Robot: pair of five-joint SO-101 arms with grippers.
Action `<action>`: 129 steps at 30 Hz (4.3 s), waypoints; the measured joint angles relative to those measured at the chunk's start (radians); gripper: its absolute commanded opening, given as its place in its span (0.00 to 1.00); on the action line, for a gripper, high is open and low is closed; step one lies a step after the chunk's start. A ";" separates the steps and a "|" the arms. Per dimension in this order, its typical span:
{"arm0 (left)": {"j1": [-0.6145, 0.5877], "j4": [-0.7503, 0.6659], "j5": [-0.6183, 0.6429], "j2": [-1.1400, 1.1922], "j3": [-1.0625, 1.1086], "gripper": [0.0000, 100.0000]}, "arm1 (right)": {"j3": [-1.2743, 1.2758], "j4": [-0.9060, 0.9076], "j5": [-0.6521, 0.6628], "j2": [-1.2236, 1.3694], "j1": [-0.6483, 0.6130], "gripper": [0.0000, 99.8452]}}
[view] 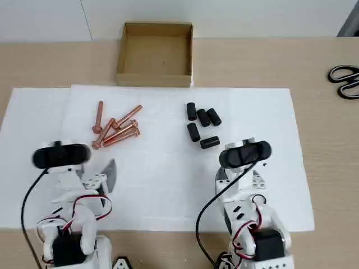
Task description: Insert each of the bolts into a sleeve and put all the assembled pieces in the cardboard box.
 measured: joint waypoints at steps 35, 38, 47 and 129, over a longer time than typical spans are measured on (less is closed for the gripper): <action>-0.083 0.270 -0.063 1.017 -0.985 0.26 | -1.306 0.450 0.000 1.186 0.189 0.20; -0.083 0.270 -0.063 1.034 -0.987 0.26 | -1.499 0.514 0.000 1.455 0.187 0.20; -0.083 0.270 -0.063 1.195 -0.987 0.26 | -1.689 0.522 0.035 1.992 0.187 0.19; 0.117 0.431 -0.423 2.145 -1.671 0.26 | -2.076 0.543 0.256 2.329 0.141 0.00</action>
